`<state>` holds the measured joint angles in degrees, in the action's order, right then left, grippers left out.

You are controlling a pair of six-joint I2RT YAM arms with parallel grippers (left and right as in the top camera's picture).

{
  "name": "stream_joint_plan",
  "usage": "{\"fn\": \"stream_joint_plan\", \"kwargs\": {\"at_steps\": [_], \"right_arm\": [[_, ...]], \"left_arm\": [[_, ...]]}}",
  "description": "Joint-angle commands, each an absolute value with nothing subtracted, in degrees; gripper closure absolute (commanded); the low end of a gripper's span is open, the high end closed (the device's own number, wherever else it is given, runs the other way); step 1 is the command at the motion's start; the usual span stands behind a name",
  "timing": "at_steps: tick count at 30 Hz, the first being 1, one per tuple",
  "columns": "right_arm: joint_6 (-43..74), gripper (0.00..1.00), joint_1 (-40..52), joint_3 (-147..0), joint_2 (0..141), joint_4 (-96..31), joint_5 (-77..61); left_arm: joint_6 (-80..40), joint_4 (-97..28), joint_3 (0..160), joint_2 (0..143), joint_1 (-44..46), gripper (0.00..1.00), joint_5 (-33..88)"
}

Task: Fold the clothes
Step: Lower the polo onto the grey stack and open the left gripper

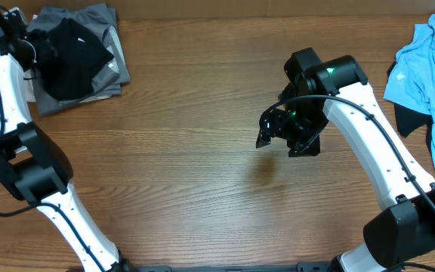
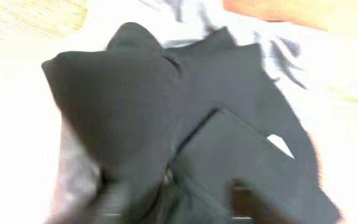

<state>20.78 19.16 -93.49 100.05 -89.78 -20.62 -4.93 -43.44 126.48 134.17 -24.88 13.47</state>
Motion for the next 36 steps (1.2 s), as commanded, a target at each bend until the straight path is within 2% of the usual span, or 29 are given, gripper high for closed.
{"fn": "stream_joint_plan", "kwargs": {"at_steps": [1, 2, 6, 8, 11, 23, 26, 29, 36], "right_arm": [[20.8, 0.15, 19.0, -95.0, 98.3, -89.5, -20.2], [20.7, 0.15, 19.0, -95.0, 98.3, -89.5, -20.2], [19.4, 0.15, 19.0, -94.9, 98.3, -89.7, -20.2], [19.5, 0.15, 19.0, -94.9, 98.3, -89.9, -20.2], [19.5, 0.15, 19.0, -94.9, 98.3, -89.9, -20.2], [19.5, 0.15, 19.0, -94.9, 98.3, -89.5, -20.0], [19.5, 0.15, 19.0, -94.9, 98.3, -89.3, -20.0], [19.5, 0.15, 19.0, -94.9, 98.3, -89.1, -20.0], [19.5, 0.15, 19.0, -94.9, 98.3, -88.9, -20.0]], "left_arm": [[-6.9, -47.4, 128.1, 130.1, -22.7, 0.88, 15.5], [-6.9, -48.6, 127.9, 130.3, -22.2, 0.96, 14.1], [-7.2, -50.6, 127.7, 131.1, -20.4, 0.96, 6.1], [-7.9, -50.5, 127.7, 131.2, -19.7, 0.9, 2.3], [-7.7, -49.7, 127.7, 131.2, -19.0, 0.96, 2.4], [-9.0, -54.3, 127.6, 141.9, -18.1, 0.96, 2.8], [-9.1, -54.7, 127.6, 143.8, -17.8, 0.96, 7.2], [-9.0, -53.7, 127.9, 143.3, -17.5, 0.96, 11.1], [-8.8, -53.3, 132.3, 138.3, -17.6, 0.96, 11.4]]}}
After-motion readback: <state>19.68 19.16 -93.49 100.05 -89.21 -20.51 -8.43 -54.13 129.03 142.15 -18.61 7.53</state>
